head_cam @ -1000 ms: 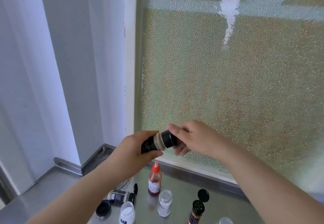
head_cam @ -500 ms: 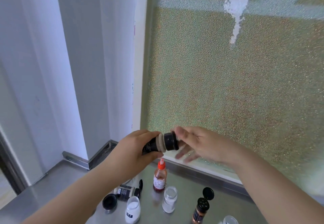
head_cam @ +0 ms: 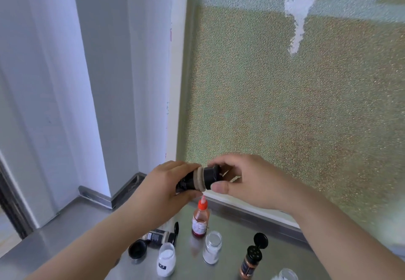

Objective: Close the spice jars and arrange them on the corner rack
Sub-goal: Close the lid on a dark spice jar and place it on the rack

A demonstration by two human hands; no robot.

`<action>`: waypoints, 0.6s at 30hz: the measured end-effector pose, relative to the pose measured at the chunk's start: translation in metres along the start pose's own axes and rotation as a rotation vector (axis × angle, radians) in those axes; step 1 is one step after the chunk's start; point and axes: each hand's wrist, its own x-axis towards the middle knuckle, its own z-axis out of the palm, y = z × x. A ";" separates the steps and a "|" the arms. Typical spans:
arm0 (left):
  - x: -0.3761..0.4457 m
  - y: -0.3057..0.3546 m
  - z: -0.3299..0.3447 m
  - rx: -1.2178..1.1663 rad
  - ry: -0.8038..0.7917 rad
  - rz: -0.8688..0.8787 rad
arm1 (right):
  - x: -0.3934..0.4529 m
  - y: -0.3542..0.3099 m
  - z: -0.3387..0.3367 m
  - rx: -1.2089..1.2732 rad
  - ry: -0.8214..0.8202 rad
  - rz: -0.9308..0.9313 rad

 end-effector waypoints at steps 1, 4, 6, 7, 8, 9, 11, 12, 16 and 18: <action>-0.002 0.000 0.001 -0.019 -0.009 -0.006 | 0.001 0.000 0.002 -0.009 -0.004 0.015; -0.008 -0.003 0.005 -0.057 -0.011 -0.031 | 0.001 -0.001 0.010 -0.058 -0.031 -0.016; -0.010 -0.005 0.005 -0.043 0.014 -0.027 | 0.000 -0.002 0.015 -0.054 -0.003 -0.053; -0.010 -0.006 0.005 -0.023 0.035 -0.020 | 0.001 -0.003 0.016 -0.037 0.008 -0.057; -0.010 -0.007 0.006 -0.004 0.058 -0.013 | 0.002 -0.003 0.017 -0.024 0.010 -0.056; -0.010 -0.008 0.006 0.017 0.080 -0.014 | 0.005 -0.003 0.018 -0.026 0.009 -0.056; -0.011 -0.012 0.009 0.055 0.089 -0.037 | 0.011 -0.001 0.024 -0.024 0.011 -0.061; -0.012 -0.016 0.012 0.081 0.078 -0.044 | 0.014 0.001 0.030 -0.007 0.012 -0.057; -0.021 -0.031 0.022 0.035 0.032 -0.256 | 0.025 0.005 0.067 0.057 0.106 -0.031; -0.025 -0.041 0.025 -0.060 0.044 -0.384 | 0.035 0.004 0.082 0.128 0.165 -0.030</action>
